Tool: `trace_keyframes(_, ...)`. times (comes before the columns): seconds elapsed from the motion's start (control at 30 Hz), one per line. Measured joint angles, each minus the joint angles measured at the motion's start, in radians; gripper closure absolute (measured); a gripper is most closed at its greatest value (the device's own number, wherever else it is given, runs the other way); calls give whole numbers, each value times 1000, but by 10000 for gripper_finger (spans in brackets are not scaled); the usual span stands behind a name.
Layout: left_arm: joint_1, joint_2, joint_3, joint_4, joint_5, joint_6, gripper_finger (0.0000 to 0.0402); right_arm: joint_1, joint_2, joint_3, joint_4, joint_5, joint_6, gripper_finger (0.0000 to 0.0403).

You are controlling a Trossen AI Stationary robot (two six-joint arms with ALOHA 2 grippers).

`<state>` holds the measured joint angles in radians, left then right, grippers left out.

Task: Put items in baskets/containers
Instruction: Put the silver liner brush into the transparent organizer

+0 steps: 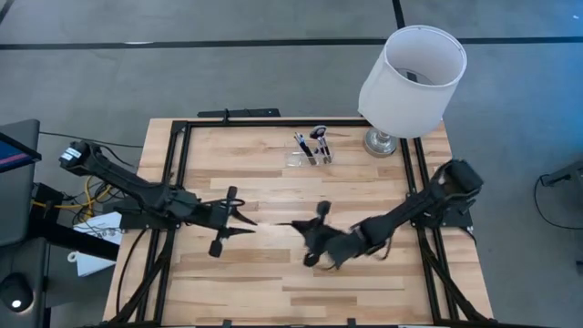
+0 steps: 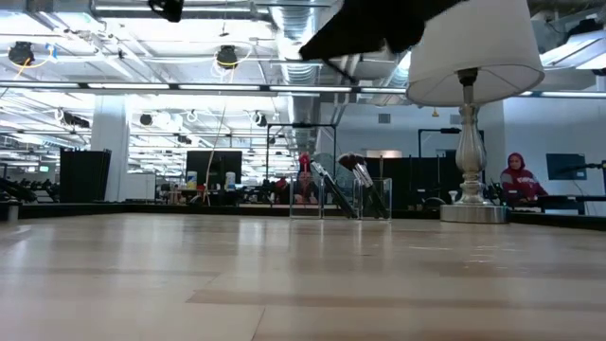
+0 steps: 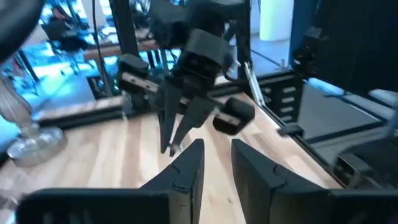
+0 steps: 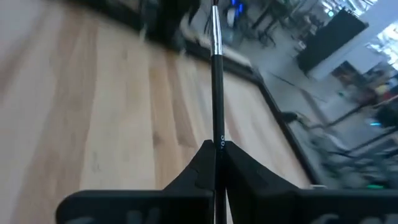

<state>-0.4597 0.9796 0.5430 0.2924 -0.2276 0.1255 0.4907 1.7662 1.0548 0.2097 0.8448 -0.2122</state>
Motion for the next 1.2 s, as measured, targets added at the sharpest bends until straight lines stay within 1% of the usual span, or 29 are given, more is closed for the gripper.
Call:
trace_keyframes(0.13, 12, 99, 0, 125, -1, 63, 325, -33, -134, -256, 407, -145, -4, 393)
trace_keyframes(0.27, 44, 213, 0, 256, -3, 82, 325, -88, -199, -479, 827, -283, 8, 388)
trace_keyframes(0.3, 58, 243, 0, 300, -12, 81, 325, -102, -200, -522, 904, -314, 26, 389)
trace_keyframes(0.37, 84, 290, 0, 384, -27, 80, 325, -125, -199, -585, 1004, -371, 73, 395)
trace_keyframes(0.47, 129, 359, 0, 529, -19, 71, 317, -140, -184, -622, 1053, -429, 120, 398)
trace_keyframes(0.53, 158, 412, 0, 633, 18, 43, 306, -138, -164, -624, 1066, -448, 126, 395)
trace_keyframes(0.63, 186, 493, 0, 748, 72, -10, 279, -136, -117, -605, 1135, -472, 126, 387)
trace_keyframes(0.73, 188, 570, 0, 810, 78, -26, 246, -135, -55, -578, 1195, -509, 125, 389)
trace_keyframes(0.8, 186, 613, 0, 866, 74, -26, 224, -131, -18, -562, 1228, -513, 109, 395)
trace_keyframes(0.9, 176, 639, 0, 930, 96, -27, 197, -133, 37, -536, 1241, -533, 100, 398)
trace_keyframes(1.0, 165, 631, 0, 935, 107, -21, 182, -140, 78, -509, 1246, -533, 106, 390)
trace_keyframes(1.1, 165, 625, 0, 957, 97, -21, 179, -147, 105, -487, 1242, -533, 107, 384)
trace_keyframes(1.2, 169, 624, 0, 958, 78, -22, 184, -146, 121, -466, 1242, -543, 107, 390)
